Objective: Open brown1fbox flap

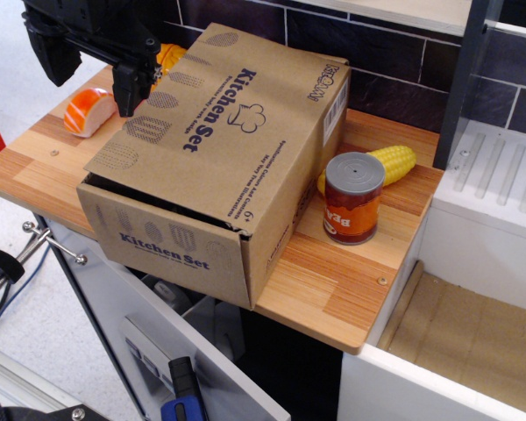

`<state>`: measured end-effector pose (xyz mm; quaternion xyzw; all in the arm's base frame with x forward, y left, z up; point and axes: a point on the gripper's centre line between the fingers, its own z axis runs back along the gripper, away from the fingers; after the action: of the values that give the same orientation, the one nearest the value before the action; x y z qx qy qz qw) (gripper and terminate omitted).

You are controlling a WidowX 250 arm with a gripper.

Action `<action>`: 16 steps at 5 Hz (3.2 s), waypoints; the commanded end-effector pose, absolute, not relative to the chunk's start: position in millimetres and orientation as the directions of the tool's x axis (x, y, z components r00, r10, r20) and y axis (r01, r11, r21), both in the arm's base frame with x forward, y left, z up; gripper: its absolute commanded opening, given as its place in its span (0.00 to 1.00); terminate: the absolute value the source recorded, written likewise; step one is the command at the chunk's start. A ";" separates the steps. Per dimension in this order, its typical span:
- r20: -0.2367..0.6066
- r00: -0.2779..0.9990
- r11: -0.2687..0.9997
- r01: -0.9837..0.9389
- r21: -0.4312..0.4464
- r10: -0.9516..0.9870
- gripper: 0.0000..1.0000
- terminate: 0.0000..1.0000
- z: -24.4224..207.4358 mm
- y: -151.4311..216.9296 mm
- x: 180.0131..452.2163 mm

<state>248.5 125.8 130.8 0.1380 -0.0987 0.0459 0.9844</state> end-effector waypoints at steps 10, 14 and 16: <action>0.228 0.955 0.974 -0.158 -0.161 0.193 1.00 0.00 111.7 95.9 272.2; 0.225 0.965 0.990 -0.121 -0.074 0.135 1.00 0.00 166.0 66.9 281.7; 0.273 0.953 0.957 -0.194 0.215 0.132 1.00 0.00 201.8 15.2 287.7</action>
<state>283.1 13.3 186.6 0.1401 -0.0983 0.0780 0.9822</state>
